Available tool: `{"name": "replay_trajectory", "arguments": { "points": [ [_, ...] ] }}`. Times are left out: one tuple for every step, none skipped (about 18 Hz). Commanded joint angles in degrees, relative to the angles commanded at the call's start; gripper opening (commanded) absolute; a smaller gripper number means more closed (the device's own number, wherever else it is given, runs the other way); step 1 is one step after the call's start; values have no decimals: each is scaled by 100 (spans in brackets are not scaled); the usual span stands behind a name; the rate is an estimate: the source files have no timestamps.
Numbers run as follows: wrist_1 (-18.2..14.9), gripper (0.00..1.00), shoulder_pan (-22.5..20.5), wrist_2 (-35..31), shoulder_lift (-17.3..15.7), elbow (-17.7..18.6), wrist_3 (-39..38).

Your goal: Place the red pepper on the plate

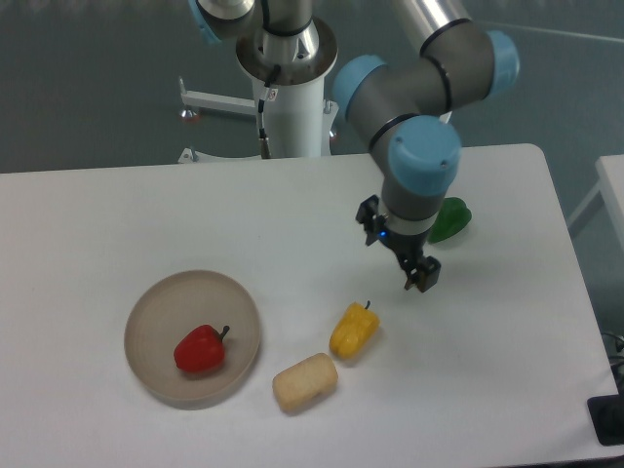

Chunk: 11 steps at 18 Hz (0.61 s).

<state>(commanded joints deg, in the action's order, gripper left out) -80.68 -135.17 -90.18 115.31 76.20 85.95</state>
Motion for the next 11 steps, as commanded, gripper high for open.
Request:
{"name": "replay_trajectory", "arguments": {
  "points": [
    [0,100,-70,35,-26,-8,62],
    [9,100,-106,131,-44,-8,63],
    [9,100,-176,175,-44,0,71],
    [17,100,-194,185,-44,18,71],
    [26,100,-203,185,-70,79,71],
    [35,100,-212,193,-97,106,71],
    [44,100,-212,193,-97,106,71],
    [61,100,-212,220,-97,106,71],
    [62,100,-212,237,-97,106,71],
    [62,100,-212,237,-97,97,71],
    [62,100,-212,263,-97,106,71]
  ]
}}
